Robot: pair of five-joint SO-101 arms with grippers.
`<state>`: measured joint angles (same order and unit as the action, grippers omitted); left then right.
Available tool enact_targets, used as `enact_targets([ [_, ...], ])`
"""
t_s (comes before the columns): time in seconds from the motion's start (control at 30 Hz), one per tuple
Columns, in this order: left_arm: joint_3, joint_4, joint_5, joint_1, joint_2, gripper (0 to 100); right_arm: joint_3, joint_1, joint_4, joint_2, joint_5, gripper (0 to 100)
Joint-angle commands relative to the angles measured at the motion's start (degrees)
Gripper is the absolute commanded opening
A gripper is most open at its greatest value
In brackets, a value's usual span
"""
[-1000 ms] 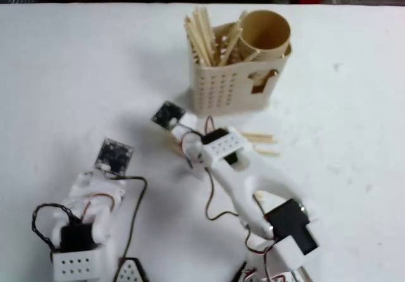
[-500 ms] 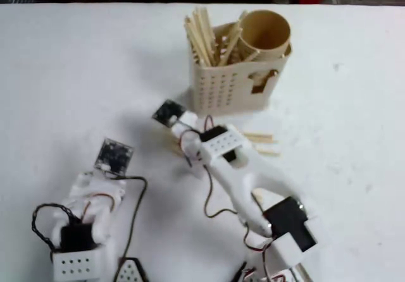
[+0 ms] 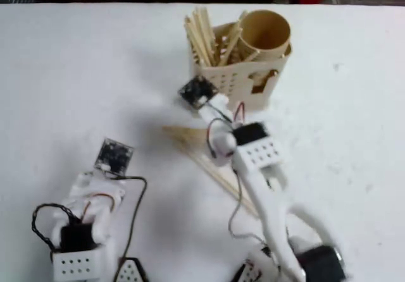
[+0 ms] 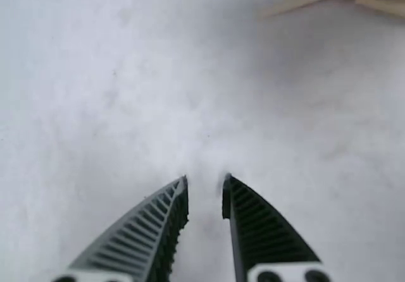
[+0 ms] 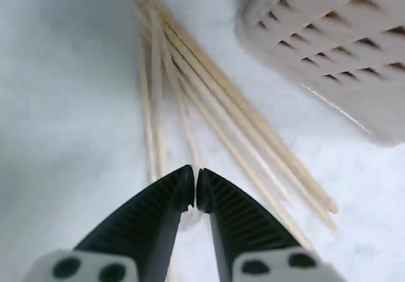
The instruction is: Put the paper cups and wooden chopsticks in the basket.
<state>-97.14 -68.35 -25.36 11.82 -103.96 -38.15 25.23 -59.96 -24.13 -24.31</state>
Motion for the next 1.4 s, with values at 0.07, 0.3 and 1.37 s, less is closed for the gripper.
enact_targets([
  [0.07, 0.18, -0.44, 0.09, -0.57, -0.48, 11, 8.88, -0.92, -9.45, -10.95, 0.44, 1.6],
  [0.3, 0.18, -0.44, 0.09, -0.57, -0.48, 11, 18.37, -1.10, -13.49, -12.97, 0.53, 1.6],
  [1.37, 0.18, -0.97, 0.09, -0.57, -0.48, 11, 34.73, 5.41, -24.84, -3.21, 3.34, 1.8],
])
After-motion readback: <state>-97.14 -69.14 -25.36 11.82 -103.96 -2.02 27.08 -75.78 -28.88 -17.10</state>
